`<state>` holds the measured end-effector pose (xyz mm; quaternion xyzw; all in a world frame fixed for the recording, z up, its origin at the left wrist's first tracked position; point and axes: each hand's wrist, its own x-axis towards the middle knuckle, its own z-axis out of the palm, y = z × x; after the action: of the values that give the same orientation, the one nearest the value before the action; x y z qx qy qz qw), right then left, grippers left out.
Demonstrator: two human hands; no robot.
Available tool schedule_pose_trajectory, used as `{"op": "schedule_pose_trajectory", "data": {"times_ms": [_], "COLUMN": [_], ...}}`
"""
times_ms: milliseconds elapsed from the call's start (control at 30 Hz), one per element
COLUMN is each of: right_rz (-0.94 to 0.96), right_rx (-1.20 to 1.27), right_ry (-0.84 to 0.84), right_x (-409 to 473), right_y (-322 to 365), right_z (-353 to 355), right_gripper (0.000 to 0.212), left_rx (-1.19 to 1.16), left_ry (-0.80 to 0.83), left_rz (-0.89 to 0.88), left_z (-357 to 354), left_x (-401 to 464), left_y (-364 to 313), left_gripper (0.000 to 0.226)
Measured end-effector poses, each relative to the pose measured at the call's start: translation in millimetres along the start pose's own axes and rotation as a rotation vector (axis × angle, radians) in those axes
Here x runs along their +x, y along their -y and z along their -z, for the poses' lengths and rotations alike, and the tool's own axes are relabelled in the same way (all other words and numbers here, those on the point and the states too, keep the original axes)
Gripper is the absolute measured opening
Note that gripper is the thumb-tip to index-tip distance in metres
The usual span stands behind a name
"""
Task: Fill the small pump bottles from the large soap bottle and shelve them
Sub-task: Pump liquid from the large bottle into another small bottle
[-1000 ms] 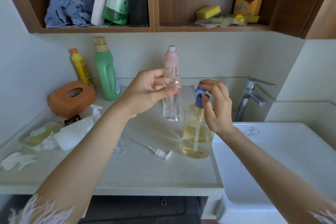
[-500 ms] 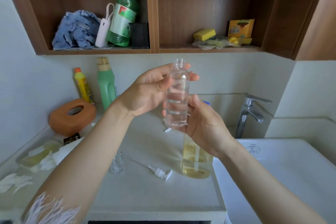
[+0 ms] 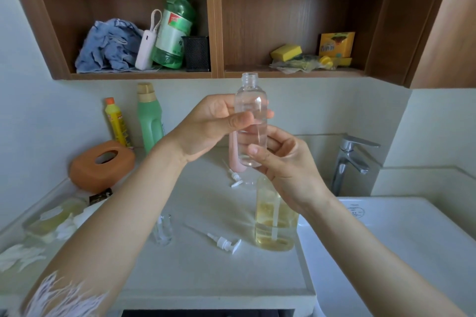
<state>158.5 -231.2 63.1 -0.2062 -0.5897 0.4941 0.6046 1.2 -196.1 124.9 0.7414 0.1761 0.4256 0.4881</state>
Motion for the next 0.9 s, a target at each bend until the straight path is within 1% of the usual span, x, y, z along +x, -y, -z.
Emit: {"op": "schedule_pose_trajectory", "data": {"times_ms": [67, 100, 133, 167, 200, 233, 267, 300, 367, 433, 533, 633, 800, 900], "right_rz": [-0.021, -0.034, -0.020, 0.033, 0.112, 0.180, 0.221, 0.210, 0.178, 0.137, 0.151, 0.215, 0.302, 0.340], "right_rx": [-0.012, -0.016, -0.061, -0.176, -0.358, -0.541, -0.699, -0.807, -0.901, -0.928, -0.894, -0.902, -0.942, -0.983], "right_ry": [0.030, 0.020, -0.038, -0.127, -0.214, -0.252, -0.241, -0.192, -0.074, 0.001, -0.003, -0.063, -0.208, -0.270], "right_x": [-2.0, -2.5, -2.9, -1.8, 0.4, 0.6, 5.1, 4.8, 7.0, 7.6, 8.9, 7.1, 2.3, 1.7], "right_y": [-2.4, -2.0, -1.6, -1.3, 0.0, -1.0, -2.8, -9.0, -21.4, -31.5, -40.8, -46.5, -49.8, -52.7], "right_z": [4.4, 9.0, 15.7, 25.1, 35.6, 46.3, 56.0, 66.4, 83.2, 93.3, 98.9, 96.7, 85.4, 79.9], "right_gripper": [0.034, 0.026, 0.025, 0.027, 0.027, 0.026, 0.026, 0.027, 0.029, 0.029, 0.027, 0.024, 0.018, 0.017], "left_rx": [0.020, 0.021, 0.020, 0.012, 0.007, -0.003, -0.006, -0.032, -0.080, -0.047, 0.084, 0.135, 0.144, 0.135], "left_ry": [-0.027, -0.052, -0.079, -0.102, -0.118, -0.128, -0.141, -0.157, -0.177, -0.169, -0.141, -0.112, -0.182, -0.214], "left_rz": [-0.027, -0.041, -0.043, -0.031, -0.009, 0.022, 0.050, 0.098, 0.208, 0.282, 0.348, 0.404, 0.385, 0.374], "left_z": [-0.1, 0.1, 0.2, 0.3, -0.2, -2.7, -3.0, -7.6, -16.0, -26.6, -40.6, -46.3, -47.0, -46.4], "left_x": [-4.3, -7.5, -12.0, -17.0, -22.5, -29.0, -33.5, -39.4, -46.4, -50.6, -55.3, -56.8, -51.7, -51.4], "left_y": [1.6, 4.2, 9.0, 15.5, 22.8, 33.1, 42.0, 54.7, 72.6, 87.3, 103.1, 113.5, 119.8, 121.7], "left_gripper": [0.052, 0.048, 0.046, 0.046, 0.046, 0.047, 0.047, 0.044, 0.035, 0.035, 0.037, 0.031, 0.035, 0.030]}}
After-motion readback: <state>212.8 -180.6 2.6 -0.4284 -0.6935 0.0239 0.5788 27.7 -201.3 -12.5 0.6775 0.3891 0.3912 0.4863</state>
